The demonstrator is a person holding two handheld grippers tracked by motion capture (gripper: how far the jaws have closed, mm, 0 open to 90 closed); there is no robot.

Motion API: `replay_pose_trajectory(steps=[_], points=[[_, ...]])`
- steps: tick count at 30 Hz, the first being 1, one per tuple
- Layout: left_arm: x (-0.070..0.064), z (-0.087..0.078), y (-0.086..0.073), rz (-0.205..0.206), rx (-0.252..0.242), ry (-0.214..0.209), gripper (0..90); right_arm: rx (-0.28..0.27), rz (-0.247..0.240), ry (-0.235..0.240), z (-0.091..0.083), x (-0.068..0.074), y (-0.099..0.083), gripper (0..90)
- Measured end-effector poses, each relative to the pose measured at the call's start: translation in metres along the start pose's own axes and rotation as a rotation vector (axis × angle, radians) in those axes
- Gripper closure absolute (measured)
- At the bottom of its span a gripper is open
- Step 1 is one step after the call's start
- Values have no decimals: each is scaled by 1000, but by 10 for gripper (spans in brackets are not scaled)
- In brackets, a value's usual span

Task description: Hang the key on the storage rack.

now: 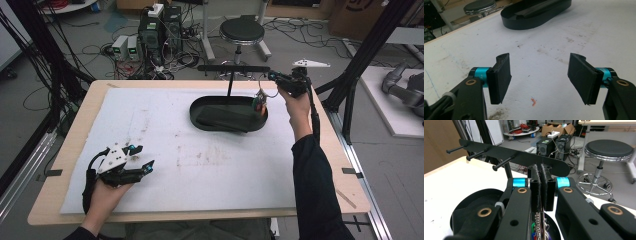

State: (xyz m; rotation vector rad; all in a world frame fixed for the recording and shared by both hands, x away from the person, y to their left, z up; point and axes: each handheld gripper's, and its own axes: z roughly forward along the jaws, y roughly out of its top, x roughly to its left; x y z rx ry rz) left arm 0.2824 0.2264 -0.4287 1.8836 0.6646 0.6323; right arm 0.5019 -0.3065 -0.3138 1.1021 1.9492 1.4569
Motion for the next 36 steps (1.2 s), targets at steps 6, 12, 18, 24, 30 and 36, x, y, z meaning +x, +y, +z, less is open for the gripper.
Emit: replay_pose_trajectory(steps=[6, 12, 18, 24, 30, 36], points=[[0, 0, 0, -2, -1, -2, 349, 4, 7, 8, 2, -1, -1, 874], [0, -1, -1, -1, 1, -4, 349, 7, 5, 4, 4, -1, -3, 867], [0, -2, -1, 0, 1, -4, 348, 6, -18, -14, 4, 0, -2, 858], [-1, -1, -1, 1, -1, -7, 349, 21, -50, -65, 4, 4, -1, 849], [-1, -1, -1, -1, 2, -5, 349, 26, -72, -138, 2, 6, 0, 811], [-1, 1, 0, 2, 1, -7, 349, 5, -78, -169, -7, 7, -1, 694]])
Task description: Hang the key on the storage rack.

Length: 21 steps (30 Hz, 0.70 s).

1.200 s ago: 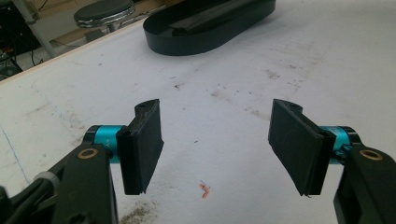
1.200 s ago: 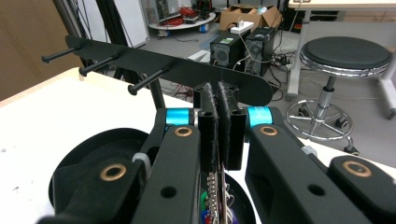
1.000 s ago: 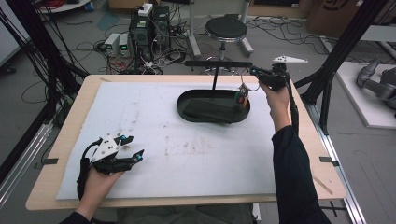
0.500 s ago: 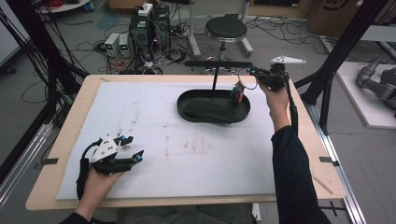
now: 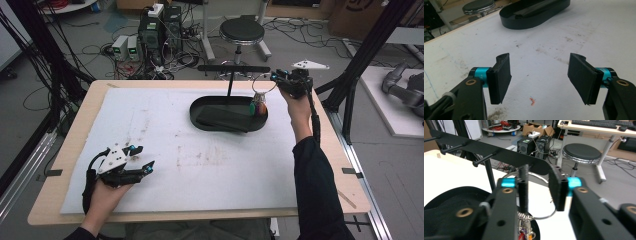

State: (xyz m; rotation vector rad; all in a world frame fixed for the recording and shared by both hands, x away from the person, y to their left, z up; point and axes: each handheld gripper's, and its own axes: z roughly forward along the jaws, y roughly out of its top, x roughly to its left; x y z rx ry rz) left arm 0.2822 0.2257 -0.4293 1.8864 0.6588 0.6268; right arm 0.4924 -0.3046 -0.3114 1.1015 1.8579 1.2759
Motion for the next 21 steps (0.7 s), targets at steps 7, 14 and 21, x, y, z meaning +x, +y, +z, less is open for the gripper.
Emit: replay_pose_trajectory(steps=[7, 14, 21], points=[[1, 7, 5, 6, -8, -9, 348, 6, 1, 41, -22, 2, 3, 521], [3, 13, 12, -1, -18, 0, 344, -49, -14, 105, -59, 11, 5, 475], [5, 16, 18, -7, -29, 14, 342, -67, -24, 151, -95, 22, -12, 432]])
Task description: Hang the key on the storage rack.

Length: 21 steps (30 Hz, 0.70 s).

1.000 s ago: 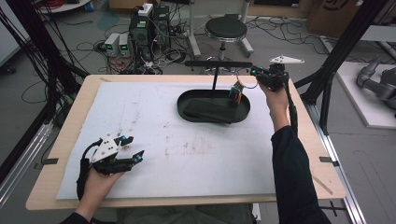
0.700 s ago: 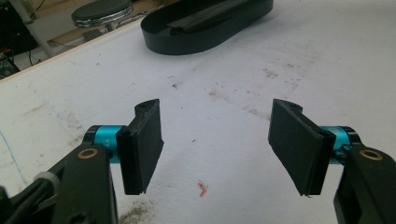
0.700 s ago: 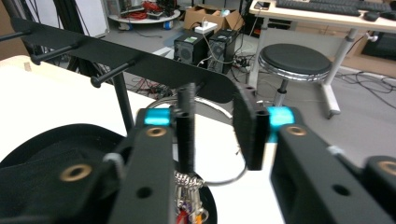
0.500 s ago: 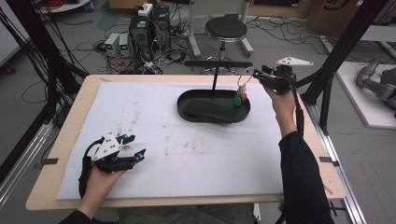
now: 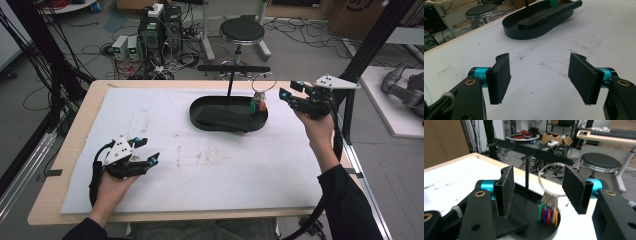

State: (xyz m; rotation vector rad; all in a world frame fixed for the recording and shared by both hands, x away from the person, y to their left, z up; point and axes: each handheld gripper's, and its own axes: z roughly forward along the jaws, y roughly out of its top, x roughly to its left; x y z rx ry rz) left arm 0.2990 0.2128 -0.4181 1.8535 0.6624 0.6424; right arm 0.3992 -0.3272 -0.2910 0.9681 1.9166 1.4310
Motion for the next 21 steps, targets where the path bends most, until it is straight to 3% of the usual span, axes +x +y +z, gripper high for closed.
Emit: replay_pose_trajectory(steps=[12, 19, 21], points=[[0, -4, 4, 7, -11, 35, 330, -15, 45, 21, -33, 18, -52, 354], [0, -6, 3, 1, -12, 59, 307, -22, 84, 3, -40, 28, -81, 278], [0, -7, 3, 15, -7, 74, 299, -11, 92, -1, -38, 30, -91, 265]])
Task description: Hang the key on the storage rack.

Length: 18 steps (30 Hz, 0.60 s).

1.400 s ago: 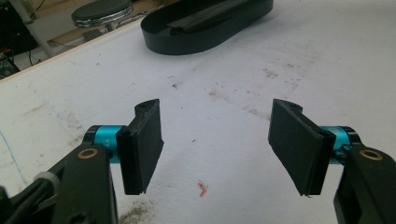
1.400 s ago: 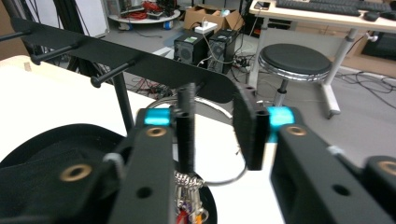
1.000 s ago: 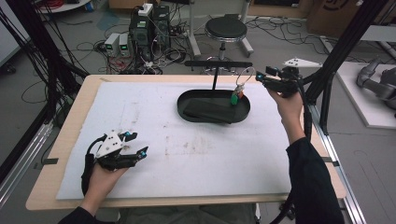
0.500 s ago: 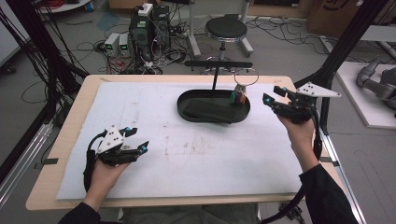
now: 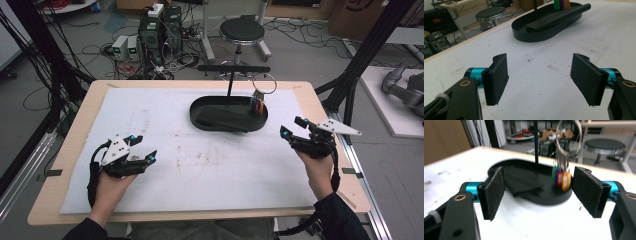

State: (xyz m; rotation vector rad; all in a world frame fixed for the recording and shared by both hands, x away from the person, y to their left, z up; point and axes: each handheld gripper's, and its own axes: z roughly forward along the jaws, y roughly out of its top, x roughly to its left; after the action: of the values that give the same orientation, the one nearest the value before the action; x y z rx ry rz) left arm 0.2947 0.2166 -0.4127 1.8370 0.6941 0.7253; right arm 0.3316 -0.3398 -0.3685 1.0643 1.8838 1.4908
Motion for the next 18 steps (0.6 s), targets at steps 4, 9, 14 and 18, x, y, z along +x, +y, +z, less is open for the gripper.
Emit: replay_pose_trajectory(steps=[4, 9, 14, 18], points=[[0, -2, -3, -4, 1, 19, 284, 30, 6, -3, 3, 2, -18, 252], [3, -2, -8, -28, 9, 30, 281, 63, 19, -34, 6, -1, -26, 246], [6, -3, -11, -44, 13, 46, 269, 84, 8, -51, 9, -1, -28, 246], [8, -5, -12, -79, 1, 59, 267, 91, 9, -49, 9, -1, -29, 246]])
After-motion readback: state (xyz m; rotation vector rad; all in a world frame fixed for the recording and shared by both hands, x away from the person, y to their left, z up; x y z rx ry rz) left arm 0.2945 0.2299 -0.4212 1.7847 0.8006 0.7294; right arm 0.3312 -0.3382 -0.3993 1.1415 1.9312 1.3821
